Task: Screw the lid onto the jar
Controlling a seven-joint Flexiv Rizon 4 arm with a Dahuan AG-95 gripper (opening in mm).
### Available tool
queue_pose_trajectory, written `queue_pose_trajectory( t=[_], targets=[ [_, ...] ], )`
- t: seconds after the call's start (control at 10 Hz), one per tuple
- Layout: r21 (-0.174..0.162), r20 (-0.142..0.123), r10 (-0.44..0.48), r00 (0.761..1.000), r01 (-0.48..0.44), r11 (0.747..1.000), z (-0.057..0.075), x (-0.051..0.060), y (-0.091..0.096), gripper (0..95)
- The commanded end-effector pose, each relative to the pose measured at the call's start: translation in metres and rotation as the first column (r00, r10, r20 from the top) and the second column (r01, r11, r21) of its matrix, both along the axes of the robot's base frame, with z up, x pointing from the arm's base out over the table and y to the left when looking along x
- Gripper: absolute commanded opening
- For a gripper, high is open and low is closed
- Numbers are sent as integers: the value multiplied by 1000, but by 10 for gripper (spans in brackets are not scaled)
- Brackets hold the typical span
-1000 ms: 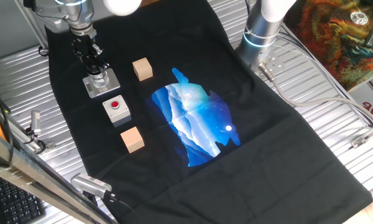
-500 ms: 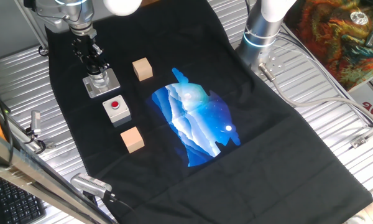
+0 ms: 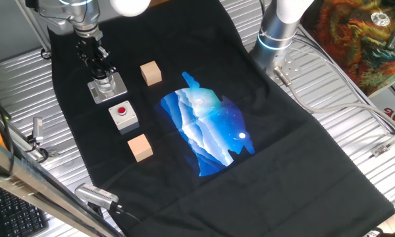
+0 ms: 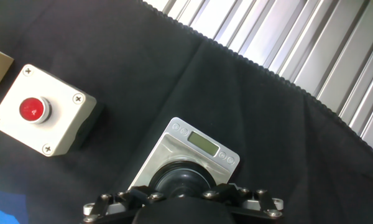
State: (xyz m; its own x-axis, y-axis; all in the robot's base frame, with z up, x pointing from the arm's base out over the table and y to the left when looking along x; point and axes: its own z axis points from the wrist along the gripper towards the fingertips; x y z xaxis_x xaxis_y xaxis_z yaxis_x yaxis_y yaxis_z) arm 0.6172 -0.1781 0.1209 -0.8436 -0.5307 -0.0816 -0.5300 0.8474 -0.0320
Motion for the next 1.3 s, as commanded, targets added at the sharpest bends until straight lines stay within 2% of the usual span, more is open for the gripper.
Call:
queue_pose_trajectory(
  t=[0.1, 1.3],
  targets=[
    [2, 1, -1, 1000, 1, 1000, 0, 0, 0, 760],
    [-2, -12, 2, 1000, -2, 1000, -2, 0, 0, 760]
  ],
)
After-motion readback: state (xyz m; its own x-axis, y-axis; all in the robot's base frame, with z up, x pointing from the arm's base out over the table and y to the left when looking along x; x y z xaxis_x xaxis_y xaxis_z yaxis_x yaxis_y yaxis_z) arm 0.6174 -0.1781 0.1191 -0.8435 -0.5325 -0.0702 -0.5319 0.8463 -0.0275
